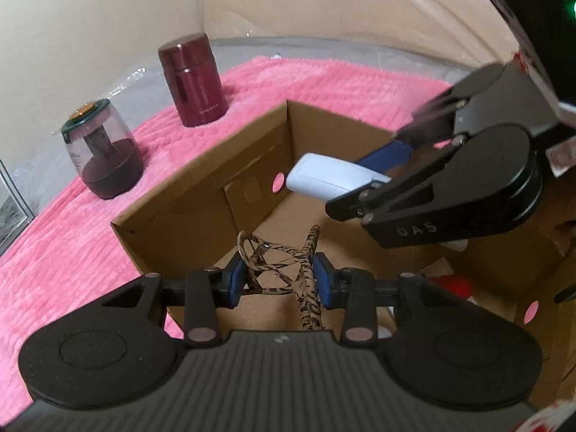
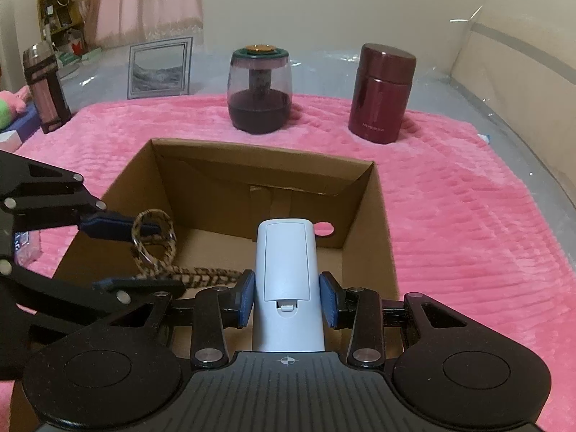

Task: Organize rigid objects
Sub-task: 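Lower into the box and open the left tool while the right tool releases the remote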

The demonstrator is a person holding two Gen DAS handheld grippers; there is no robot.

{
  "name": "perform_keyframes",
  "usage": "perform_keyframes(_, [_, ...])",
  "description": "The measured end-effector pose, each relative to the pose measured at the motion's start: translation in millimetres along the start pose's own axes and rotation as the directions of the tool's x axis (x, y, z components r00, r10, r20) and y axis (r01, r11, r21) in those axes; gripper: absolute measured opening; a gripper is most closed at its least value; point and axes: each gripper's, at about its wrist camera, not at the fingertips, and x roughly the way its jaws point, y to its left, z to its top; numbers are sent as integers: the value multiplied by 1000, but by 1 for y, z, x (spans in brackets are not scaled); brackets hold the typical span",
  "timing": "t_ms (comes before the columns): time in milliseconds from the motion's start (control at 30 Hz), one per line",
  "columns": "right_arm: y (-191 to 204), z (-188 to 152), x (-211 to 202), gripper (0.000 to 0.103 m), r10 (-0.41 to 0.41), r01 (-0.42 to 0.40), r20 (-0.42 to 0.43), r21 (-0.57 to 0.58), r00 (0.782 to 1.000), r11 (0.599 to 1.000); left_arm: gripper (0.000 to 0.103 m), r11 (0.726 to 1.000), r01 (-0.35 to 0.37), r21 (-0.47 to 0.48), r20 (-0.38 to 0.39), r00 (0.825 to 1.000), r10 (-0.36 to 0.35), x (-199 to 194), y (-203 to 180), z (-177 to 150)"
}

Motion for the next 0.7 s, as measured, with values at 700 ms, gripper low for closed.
perform_keyframes(700, [2,-2,39,35,7,-10,-73,-33,997,999,35,992,4,127,-144,990,14,36,-6,2])
